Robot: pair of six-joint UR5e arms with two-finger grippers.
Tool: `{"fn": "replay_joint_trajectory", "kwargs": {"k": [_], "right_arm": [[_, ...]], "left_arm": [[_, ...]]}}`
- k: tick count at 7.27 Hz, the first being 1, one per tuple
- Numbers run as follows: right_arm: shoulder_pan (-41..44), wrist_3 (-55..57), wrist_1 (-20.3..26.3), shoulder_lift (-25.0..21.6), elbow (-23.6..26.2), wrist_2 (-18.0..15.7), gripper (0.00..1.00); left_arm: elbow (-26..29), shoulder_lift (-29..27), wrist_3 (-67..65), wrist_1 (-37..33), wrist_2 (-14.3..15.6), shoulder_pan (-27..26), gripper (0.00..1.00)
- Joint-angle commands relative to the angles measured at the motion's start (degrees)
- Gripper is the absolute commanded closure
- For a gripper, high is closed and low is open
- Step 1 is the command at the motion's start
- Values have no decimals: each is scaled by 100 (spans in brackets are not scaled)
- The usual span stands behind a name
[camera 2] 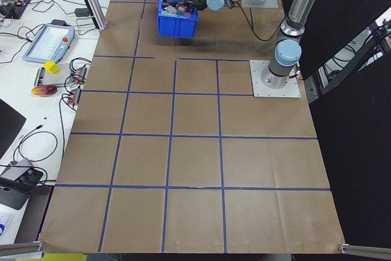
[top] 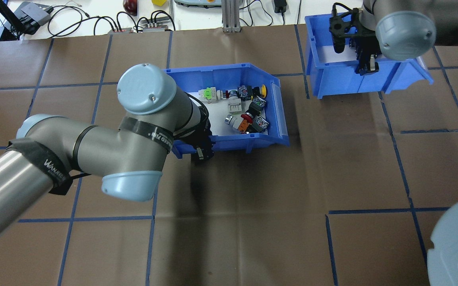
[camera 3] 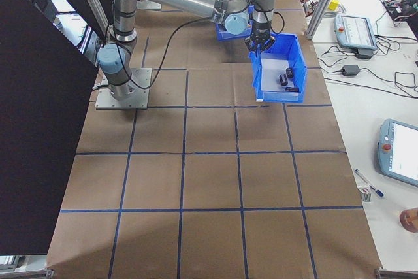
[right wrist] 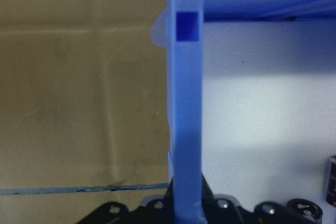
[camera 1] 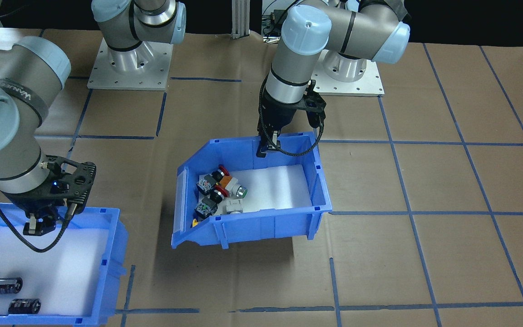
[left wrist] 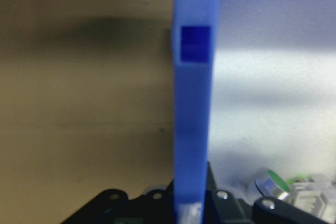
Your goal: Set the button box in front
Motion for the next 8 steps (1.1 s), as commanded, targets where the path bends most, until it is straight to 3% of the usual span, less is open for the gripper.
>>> {"fn": "replay_joint_trajectory", "kwargs": {"k": [1, 3, 5, 7, 8], "right_arm": [[-296, -378, -16, -618, 817, 56, 97], [-367, -668, -218, -1093, 1503, 65, 97], [-481, -687, -445, -1480, 2040, 83, 97], [-560, -660, -508, -1692, 2305, 389, 97], [-561, -634, -456, -1771, 2358, 391, 97]], "left_arm": [[1184, -1255, 90, -1, -4, 33, 100], [1750, -1918, 46, 17, -12, 16, 100], [1779, -1965, 46, 17, -283, 24, 100], [1796, -1982, 55, 34, -294, 51, 100], [1805, -2052, 55, 87, -294, 51, 100]]}}
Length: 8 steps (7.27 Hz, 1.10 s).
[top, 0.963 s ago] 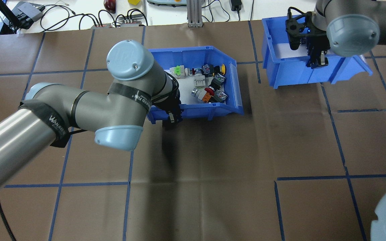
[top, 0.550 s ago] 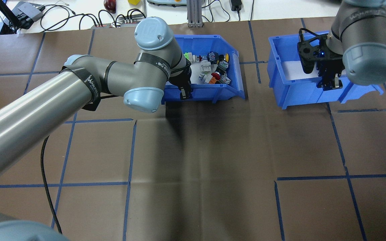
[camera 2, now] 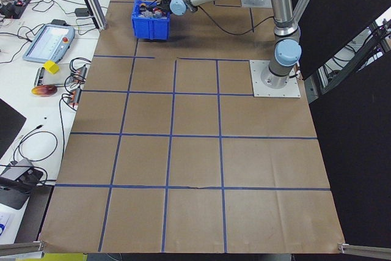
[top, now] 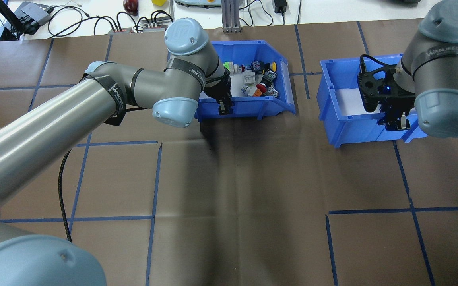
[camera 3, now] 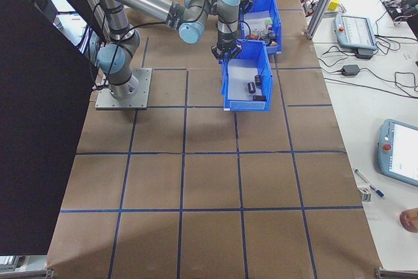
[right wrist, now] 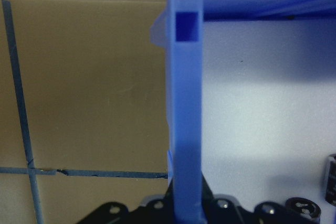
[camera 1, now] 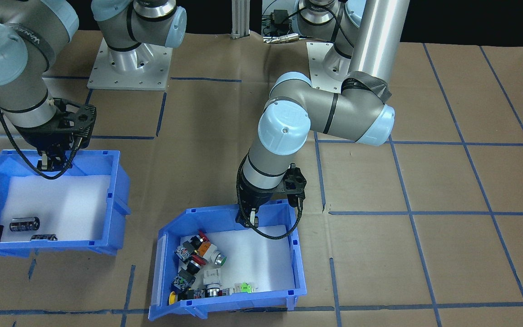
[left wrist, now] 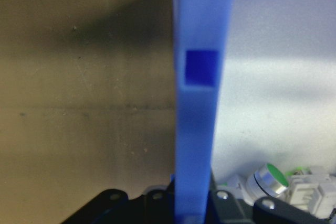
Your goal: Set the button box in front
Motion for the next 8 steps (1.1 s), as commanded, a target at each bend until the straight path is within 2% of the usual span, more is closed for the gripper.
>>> {"fn": "replay_joint_trajectory", "kwargs": {"k": [1, 2, 3, 4, 5, 6, 7, 8], "right_arm": [[-15, 35, 42, -239, 244, 76, 97], [2, 44, 42, -370, 367, 76, 96], [3, 44, 42, -467, 464, 67, 96], [3, 44, 42, -512, 560, 67, 96], [11, 44, 42, -556, 579, 59, 96], [11, 53, 85, -608, 588, 59, 96], [11, 53, 312, -731, 631, 67, 96], [20, 123, 323, -923, 771, 59, 96]], "left_arm": [[19, -121, -8, 95, -210, 4, 97], [19, -121, 44, 87, -491, 4, 86], [2, -121, 71, 61, -537, -4, 57], [-59, -121, 184, -9, -503, -22, 25], [-69, -78, 333, -18, -424, -13, 10], [-43, -8, 343, -27, -415, 4, 2], [-34, 211, 352, -88, -415, 135, 2], [-34, 691, 805, -750, -371, 302, 2]]}}
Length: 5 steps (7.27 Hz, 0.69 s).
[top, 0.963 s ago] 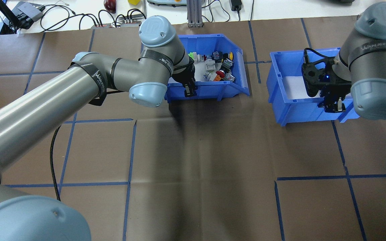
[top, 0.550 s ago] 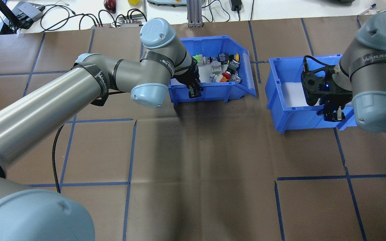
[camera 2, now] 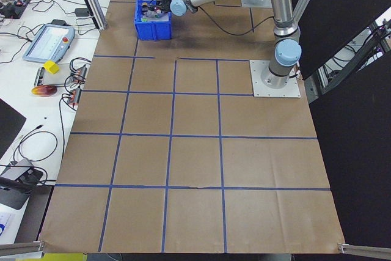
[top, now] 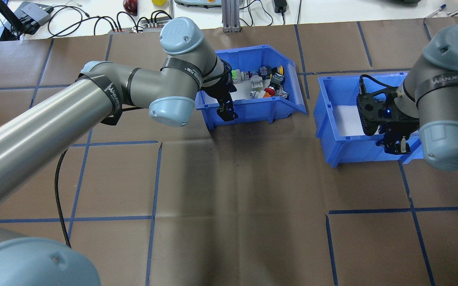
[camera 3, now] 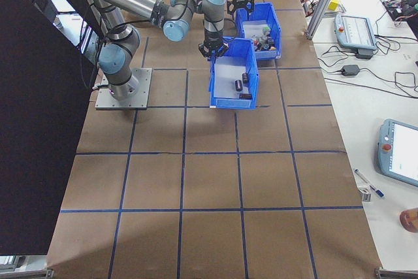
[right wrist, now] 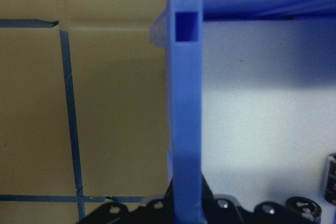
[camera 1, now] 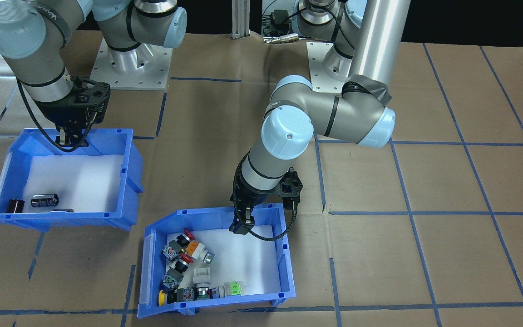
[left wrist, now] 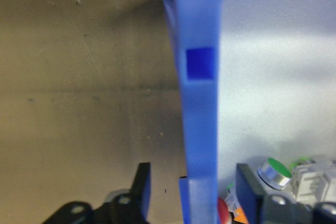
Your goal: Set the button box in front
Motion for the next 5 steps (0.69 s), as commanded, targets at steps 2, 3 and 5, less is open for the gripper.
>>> {"fn": "replay_joint_trajectory", "kwargs": {"k": [2, 3, 5], "right_arm": [[33, 202, 99, -488, 493, -4, 95], [42, 316, 143, -724, 686, 5, 95], [68, 648, 152, -1156, 1038, 196, 95]], "left_arm": [[23, 1548, 3323, -2338, 824, 765, 2], [32, 2023, 5071, -3016, 1089, 942, 2], [15, 2833, 7958, -3966, 1390, 1276, 1]]}}
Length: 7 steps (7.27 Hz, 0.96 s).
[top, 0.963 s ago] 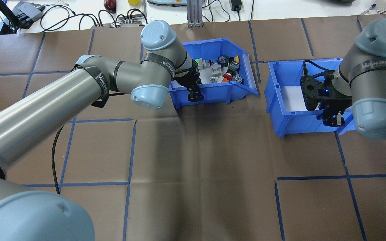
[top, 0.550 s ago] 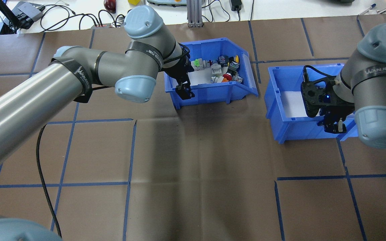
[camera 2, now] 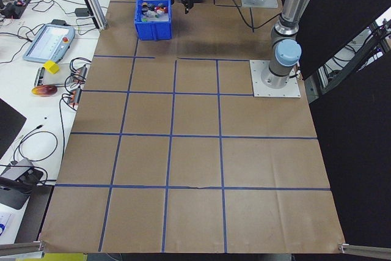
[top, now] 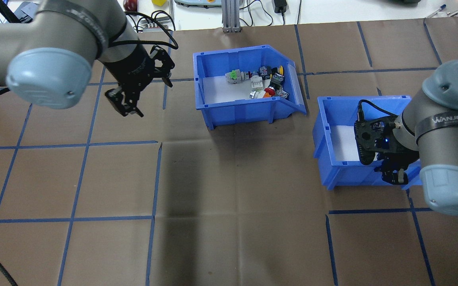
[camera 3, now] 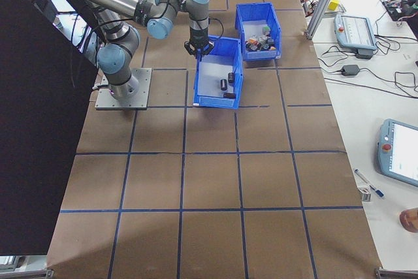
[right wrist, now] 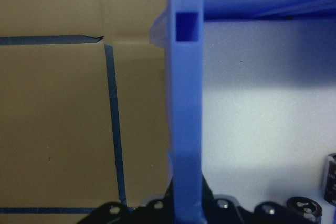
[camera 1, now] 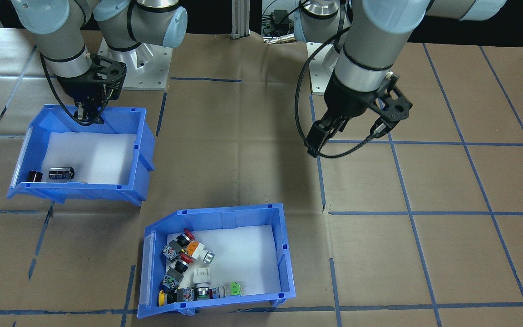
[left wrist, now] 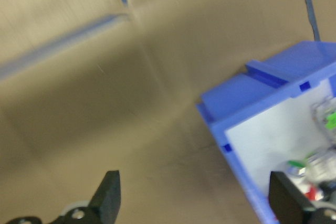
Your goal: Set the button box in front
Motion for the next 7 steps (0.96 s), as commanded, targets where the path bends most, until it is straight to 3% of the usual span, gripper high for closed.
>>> {"fn": "replay_joint_trajectory", "kwargs": {"k": [1, 4, 5, 7], "right_arm": [[201, 436, 16, -253, 211, 244, 95], [1649, 2163, 16, -235, 211, 245, 95], [2176, 2761, -27, -218, 220, 237, 94], [3274, 3808, -333, 45, 176, 167, 94]], "left_arm": [[34, 622, 2859, -969, 73, 374, 1], [-298, 1062, 5229, -1006, -155, 375, 1], [-395, 1063, 5652, -937, -496, 402, 1], [-518, 1168, 5674, -1051, -605, 393, 1]]}}
